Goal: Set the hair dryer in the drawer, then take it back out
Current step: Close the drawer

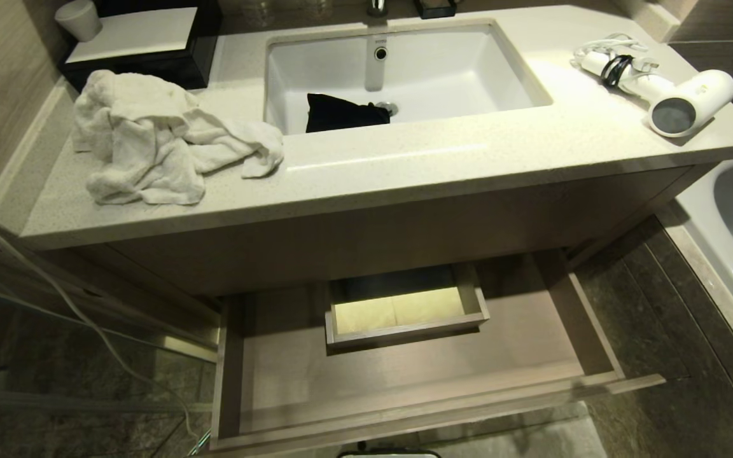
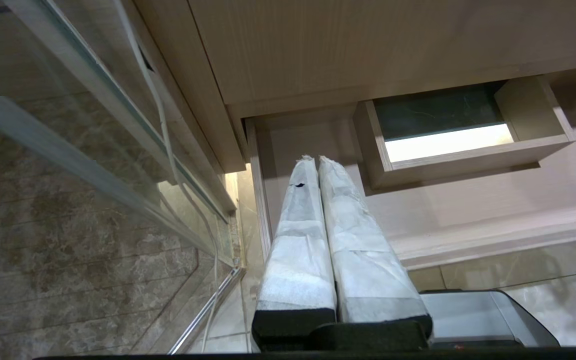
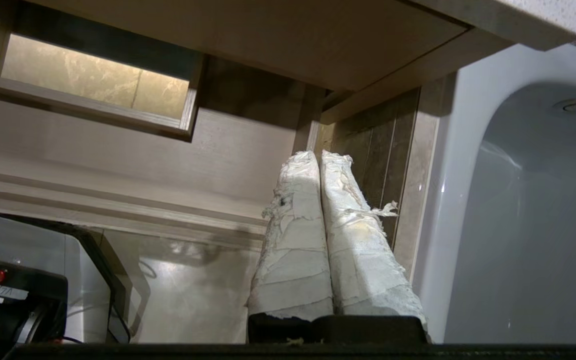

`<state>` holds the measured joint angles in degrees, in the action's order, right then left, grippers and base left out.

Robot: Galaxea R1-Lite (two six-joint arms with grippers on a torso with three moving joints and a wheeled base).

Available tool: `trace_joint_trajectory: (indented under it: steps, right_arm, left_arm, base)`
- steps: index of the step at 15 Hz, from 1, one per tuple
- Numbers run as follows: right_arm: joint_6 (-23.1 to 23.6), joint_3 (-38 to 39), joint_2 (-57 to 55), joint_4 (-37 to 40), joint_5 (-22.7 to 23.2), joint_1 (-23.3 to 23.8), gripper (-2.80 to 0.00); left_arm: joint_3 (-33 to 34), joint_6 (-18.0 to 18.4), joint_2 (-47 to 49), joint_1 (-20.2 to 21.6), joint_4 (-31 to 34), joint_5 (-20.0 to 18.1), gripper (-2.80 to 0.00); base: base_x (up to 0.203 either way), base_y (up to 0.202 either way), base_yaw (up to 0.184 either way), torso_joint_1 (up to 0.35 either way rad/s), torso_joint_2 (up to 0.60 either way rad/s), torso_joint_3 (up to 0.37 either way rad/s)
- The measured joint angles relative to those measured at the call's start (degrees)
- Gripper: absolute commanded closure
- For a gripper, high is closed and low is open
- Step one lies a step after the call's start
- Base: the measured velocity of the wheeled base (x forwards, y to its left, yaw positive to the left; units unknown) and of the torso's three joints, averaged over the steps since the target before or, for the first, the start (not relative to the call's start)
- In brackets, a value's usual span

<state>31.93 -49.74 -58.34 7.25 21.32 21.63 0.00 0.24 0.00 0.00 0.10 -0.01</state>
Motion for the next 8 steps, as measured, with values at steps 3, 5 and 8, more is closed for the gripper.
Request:
trace_joint_trajectory:
  steps: [3, 5, 8]
  right_arm:
    - [0.0, 0.5, 0.3, 0.2, 0.0, 0.0, 0.0]
    - [0.0, 0.6, 0.4, 0.3, 0.0, 0.0, 0.0]
    - [0.0, 1.6, 0.7, 0.3, 0.0, -0.1, 0.0]
  left_arm:
    - [0.0, 0.0, 0.0, 0.0, -0.1, 0.0, 0.0]
    - [0.0, 0.0, 0.0, 0.0, 0.0, 0.0, 0.0]
    - [0.0, 0.0, 0.0, 0.0, 0.0, 0.0, 0.0]
  base:
    - [0.0, 0.0, 0.0, -0.051, 0.09, 0.024]
    - [0.0, 0.0, 0.0, -0.174, 0.33, 0.162]
    - [0.0, 0.0, 0.0, -0.176, 0.38, 0.187]
